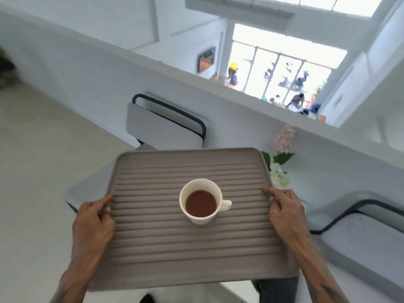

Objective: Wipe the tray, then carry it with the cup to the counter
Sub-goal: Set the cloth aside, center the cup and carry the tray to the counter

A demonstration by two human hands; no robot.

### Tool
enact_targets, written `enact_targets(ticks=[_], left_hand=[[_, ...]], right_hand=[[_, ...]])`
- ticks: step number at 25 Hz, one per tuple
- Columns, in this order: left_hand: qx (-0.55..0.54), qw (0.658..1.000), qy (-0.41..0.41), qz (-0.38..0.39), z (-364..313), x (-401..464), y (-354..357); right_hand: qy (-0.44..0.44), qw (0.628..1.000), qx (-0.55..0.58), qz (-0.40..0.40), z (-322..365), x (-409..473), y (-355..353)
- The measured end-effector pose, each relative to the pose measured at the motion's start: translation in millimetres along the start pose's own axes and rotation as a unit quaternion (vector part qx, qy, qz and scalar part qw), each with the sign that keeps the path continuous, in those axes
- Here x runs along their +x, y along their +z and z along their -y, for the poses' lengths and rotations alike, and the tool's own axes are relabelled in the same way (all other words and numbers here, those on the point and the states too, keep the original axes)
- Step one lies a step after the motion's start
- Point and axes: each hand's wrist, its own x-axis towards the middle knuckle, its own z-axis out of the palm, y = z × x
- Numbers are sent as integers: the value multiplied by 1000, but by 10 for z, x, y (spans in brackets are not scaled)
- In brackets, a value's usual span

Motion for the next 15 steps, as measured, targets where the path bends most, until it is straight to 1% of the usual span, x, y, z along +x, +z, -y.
enact_targets(ticks=[6, 12, 15], left_hand=[[16, 994, -69, -82, 540, -333, -1328], [48, 976, -103, -185, 1378, -572, -3001], [67, 964, -121, -227, 1892, -686, -3873]], right_hand=[[-115, 992, -3, 51, 1124, -124, 123], [-227, 965, -4, 129, 2738, -648, 757], [-257, 953, 16, 159, 3559, -1102, 1181]])
